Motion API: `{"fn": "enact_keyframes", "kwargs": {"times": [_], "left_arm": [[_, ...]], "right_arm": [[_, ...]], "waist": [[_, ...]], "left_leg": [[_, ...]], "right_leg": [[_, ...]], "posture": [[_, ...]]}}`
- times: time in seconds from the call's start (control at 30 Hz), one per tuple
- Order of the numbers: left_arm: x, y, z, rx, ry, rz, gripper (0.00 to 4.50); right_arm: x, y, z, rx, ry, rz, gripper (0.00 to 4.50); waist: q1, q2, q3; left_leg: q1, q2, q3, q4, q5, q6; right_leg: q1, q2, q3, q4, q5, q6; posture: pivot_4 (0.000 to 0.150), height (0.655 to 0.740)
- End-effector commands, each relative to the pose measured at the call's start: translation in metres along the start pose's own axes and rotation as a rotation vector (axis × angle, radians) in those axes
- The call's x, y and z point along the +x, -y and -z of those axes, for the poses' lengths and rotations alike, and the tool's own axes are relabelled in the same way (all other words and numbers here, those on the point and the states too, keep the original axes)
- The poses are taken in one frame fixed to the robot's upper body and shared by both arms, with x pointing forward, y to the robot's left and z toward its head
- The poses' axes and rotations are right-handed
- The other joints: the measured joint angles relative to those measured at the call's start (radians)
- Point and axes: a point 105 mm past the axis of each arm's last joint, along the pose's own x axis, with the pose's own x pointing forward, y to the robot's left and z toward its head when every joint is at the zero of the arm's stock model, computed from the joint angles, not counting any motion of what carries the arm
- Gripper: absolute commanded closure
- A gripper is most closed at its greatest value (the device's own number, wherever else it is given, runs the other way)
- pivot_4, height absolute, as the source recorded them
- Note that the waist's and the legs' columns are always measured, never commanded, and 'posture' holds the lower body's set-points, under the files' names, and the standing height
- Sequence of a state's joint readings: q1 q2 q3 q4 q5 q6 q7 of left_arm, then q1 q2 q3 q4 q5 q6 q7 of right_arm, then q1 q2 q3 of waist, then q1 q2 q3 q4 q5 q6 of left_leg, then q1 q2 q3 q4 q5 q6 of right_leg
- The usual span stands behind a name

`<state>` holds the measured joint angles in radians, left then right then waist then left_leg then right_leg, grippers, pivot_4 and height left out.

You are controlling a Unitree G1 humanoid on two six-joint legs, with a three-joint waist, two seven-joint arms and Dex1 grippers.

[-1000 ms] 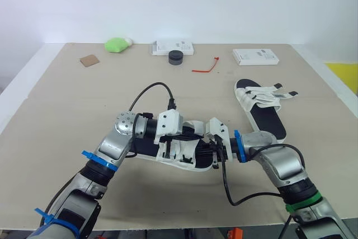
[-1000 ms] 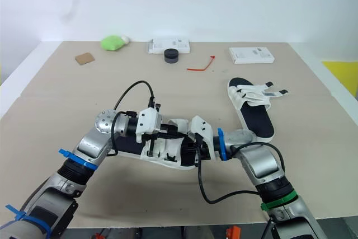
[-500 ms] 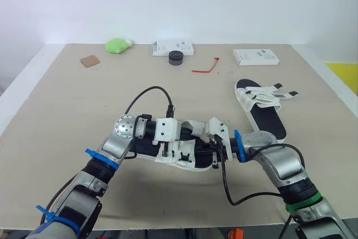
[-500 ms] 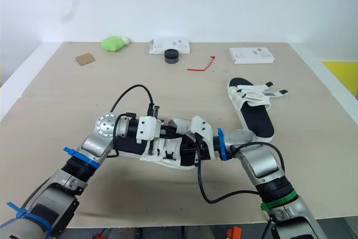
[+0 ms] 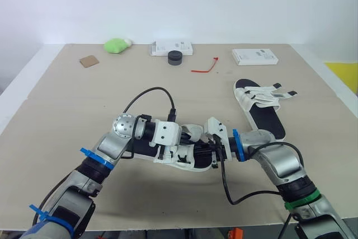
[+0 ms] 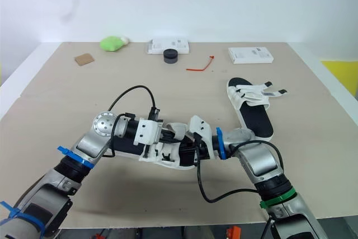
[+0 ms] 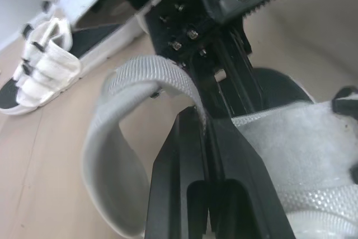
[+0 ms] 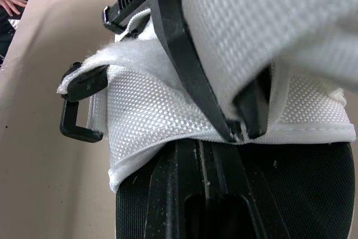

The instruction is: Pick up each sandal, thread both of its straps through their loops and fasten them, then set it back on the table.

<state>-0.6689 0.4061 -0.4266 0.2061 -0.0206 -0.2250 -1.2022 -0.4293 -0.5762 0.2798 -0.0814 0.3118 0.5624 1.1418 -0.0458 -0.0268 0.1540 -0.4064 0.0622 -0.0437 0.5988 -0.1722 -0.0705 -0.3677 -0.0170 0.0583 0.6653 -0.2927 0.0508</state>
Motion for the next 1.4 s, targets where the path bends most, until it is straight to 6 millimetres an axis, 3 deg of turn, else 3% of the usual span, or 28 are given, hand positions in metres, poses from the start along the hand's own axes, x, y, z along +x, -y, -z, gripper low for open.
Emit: {"fn": "enact_keyframes", "kwargs": {"times": [0.03, 0.2, 0.37, 0.47, 0.57, 0.7, 0.83, 1.0, 1.03, 1.07, 1.1, 1.17, 1.37, 1.4], "left_arm": [[0.004, 0.012, 0.025, -0.081, -0.135, 0.053, 4.45], [0.013, -0.001, 0.02, -0.154, -0.126, -0.012, 4.45], [0.011, -0.007, 0.014, -0.425, -0.037, -0.065, 4.45], [0.001, -0.011, 0.007, -0.686, 0.072, -0.073, 4.45], [-0.009, -0.002, 0.005, -0.853, 0.109, -0.015, 4.45], [-0.012, 0.007, 0.004, -0.884, 0.095, 0.015, 4.45], [-0.01, 0.004, 0.003, -0.909, 0.097, -0.022, 4.45], [-0.011, -0.024, 0.001, -1.07, 0.163, -0.135, 4.45], [-0.012, -0.029, -0.002, -1.101, 0.183, -0.146, 3.85], [-0.013, -0.033, -0.007, -1.125, 0.207, -0.143, 3.65], [-0.014, -0.035, -0.013, -1.149, 0.23, -0.126, 2.9], [-0.015, -0.035, -0.018, -1.169, 0.242, -0.099, 2.61], [-0.021, -0.024, -0.011, -1.221, 0.18, -0.07, 0.06], [-0.022, -0.024, -0.011, -1.231, 0.181, -0.059, 0.06]], "right_arm": [[0.004, 0.001, 0.022, 0.062, -0.069, 0.012, 4.5], [0.003, 0.001, 0.023, 0.062, -0.066, 0.02, 4.5], [0.001, 0.001, 0.024, 0.065, -0.068, 0.025, 4.5], [0.0, 0.001, 0.025, 0.069, -0.07, 0.028, 4.5], [0.0, 0.002, 0.025, 0.069, -0.073, 0.028, 4.5], [0.0, 0.003, 0.024, 0.065, -0.074, 0.025, 4.5], [0.001, 0.004, 0.023, 0.06, -0.073, 0.021, 4.5], [0.002, 0.005, 0.022, 0.058, -0.073, 0.018, 4.5], [0.002, 0.005, 0.022, 0.057, -0.073, 0.017, 4.5], [0.002, 0.005, 0.022, 0.057, -0.074, 0.017, 4.5], [0.003, 0.005, 0.022, 0.057, -0.074, 0.016, 4.5], [0.003, 0.005, 0.023, 0.057, -0.075, 0.016, 4.5], [0.003, 0.004, 0.024, 0.059, -0.076, 0.017, 4.5], [0.002, 0.004, 0.024, 0.06, -0.077, 0.018, 4.5]], "waist": [[0.0, 0.0, 0.0], [0.0, 0.0, 0.0], [0.0, 0.0, 0.0], [0.0, 0.0, 0.0], [-0.002, 0.0, 0.0], [-0.003, 0.0, 0.001], [-0.002, -0.001, 0.001], [-0.001, -0.002, 0.002], [-0.001, -0.003, 0.003], [-0.001, -0.003, 0.003], [-0.002, -0.003, 0.003], [-0.002, -0.004, 0.004], [-0.004, -0.004, 0.004], [-0.004, -0.004, 0.004]], "left_leg": [[0.0, 0.0, 0.0, 0.0, 0.0, 0.0], [0.0, -0.001, 0.0, 0.002, 0.002, 0.002], [0.0, -0.002, 0.0, 0.002, 0.003, 0.004], [-0.001, -0.003, 0.0, 0.002, 0.003, 0.004], [-0.002, -0.002, 0.0, 0.001, 0.003, 0.004], [-0.002, -0.002, -0.001, -0.002, 0.003, 0.005], [-0.002, -0.001, -0.001, -0.003, 0.003, 0.005], [-0.002, -0.002, -0.001, -0.001, 0.003, 0.005], [-0.002, -0.002, -0.001, 0.0, 0.003, 0.005], [-0.002, -0.002, -0.001, 0.0, 0.003, 0.005], [-0.002, -0.002, -0.001, 0.0, 0.003, 0.005], [-0.002, -0.002, -0.001, 0.0, 0.003, 0.004], [-0.002, -0.001, -0.001, 0.0, 0.003, 0.004], [-0.002, -0.001, -0.001, 0.0, 0.003, 0.004]], "right_leg": [[0.0, 0.0, 0.0, 0.0, 0.0, 0.0], [0.001, 0.0, 0.002, 0.0, 0.0, -0.002], [-0.001, 0.0, 0.004, 0.0, 0.0, -0.002], [0.001, 0.0, 0.005, 0.0, 0.0, -0.002], [-0.001, 0.001, 0.005, 0.0, 0.002, 0.001], [-0.002, 0.003, 0.005, 0.0, 0.001, -0.001], [-0.002, 0.003, 0.005, 0.0, 0.001, -0.001], [-0.002, 0.003, 0.005, 0.0, 0.001, 0.0], [-0.002, 0.003, 0.005, 0.0, 0.001, 0.0], [-0.002, 0.003, 0.005, 0.0, 0.001, -0.001], [-0.002, 0.003, 0.005, 0.0, 0.001, -0.001], [-0.002, 0.003, 0.007, 0.0, 0.003, 0.001], [-0.003, 0.005, 0.007, 0.0, 0.003, 0.001], [-0.003, 0.005, 0.007, 0.0, 0.003, 0.001]], "posture": [[0.15, 0.74], [0.15, 0.74], [0.15, 0.74], [0.15, 0.74], [0.15, 0.74], [0.15, 0.74], [0.15, 0.74], [0.15, 0.74], [0.15, 0.74], [0.15, 0.74], [0.15, 0.74], [0.15, 0.74], [0.15, 0.74], [0.15, 0.74]]}}
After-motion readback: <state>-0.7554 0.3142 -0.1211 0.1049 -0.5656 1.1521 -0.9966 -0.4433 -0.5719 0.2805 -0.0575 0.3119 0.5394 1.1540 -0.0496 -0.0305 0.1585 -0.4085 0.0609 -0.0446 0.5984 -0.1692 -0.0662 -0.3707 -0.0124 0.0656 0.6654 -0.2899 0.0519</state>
